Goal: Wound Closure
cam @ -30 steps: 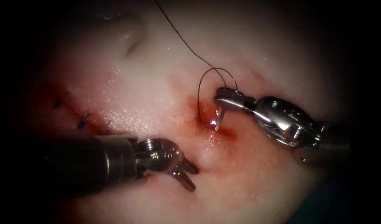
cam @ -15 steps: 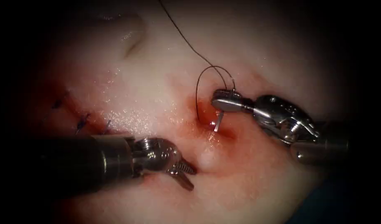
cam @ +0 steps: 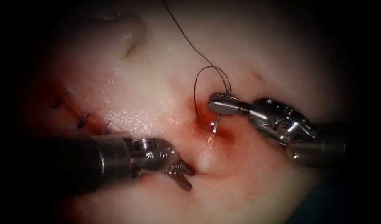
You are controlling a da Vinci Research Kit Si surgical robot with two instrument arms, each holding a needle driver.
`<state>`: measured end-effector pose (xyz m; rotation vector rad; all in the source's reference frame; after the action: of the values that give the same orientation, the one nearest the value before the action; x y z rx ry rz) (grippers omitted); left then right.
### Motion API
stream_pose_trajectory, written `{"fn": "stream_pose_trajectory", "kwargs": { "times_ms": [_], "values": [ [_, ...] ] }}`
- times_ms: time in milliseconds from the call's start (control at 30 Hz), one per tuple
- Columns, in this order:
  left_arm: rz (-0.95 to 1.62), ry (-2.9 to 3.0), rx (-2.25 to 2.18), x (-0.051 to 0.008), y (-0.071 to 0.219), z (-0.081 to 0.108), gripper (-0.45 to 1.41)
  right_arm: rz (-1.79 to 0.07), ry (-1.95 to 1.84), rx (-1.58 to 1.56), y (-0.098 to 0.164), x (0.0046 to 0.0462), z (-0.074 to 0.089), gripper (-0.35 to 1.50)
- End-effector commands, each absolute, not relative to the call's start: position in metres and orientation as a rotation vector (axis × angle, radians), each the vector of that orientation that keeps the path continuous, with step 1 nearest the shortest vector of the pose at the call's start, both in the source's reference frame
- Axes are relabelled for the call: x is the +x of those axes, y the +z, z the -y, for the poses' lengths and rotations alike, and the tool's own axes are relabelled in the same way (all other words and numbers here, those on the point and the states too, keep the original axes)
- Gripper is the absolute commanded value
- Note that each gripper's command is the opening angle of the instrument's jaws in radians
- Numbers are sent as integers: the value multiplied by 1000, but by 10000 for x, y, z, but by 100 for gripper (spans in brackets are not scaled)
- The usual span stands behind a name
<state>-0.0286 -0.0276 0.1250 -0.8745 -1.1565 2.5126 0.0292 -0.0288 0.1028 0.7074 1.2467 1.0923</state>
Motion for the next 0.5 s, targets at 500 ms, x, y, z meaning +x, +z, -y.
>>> {"fn": "stream_pose_trajectory", "kwargs": {
  "times_ms": [500],
  "values": [
    [1163,2514,-877,-287,1256,279,22,-1173,1111,786,1029,312,318,-35]
  ]
}}
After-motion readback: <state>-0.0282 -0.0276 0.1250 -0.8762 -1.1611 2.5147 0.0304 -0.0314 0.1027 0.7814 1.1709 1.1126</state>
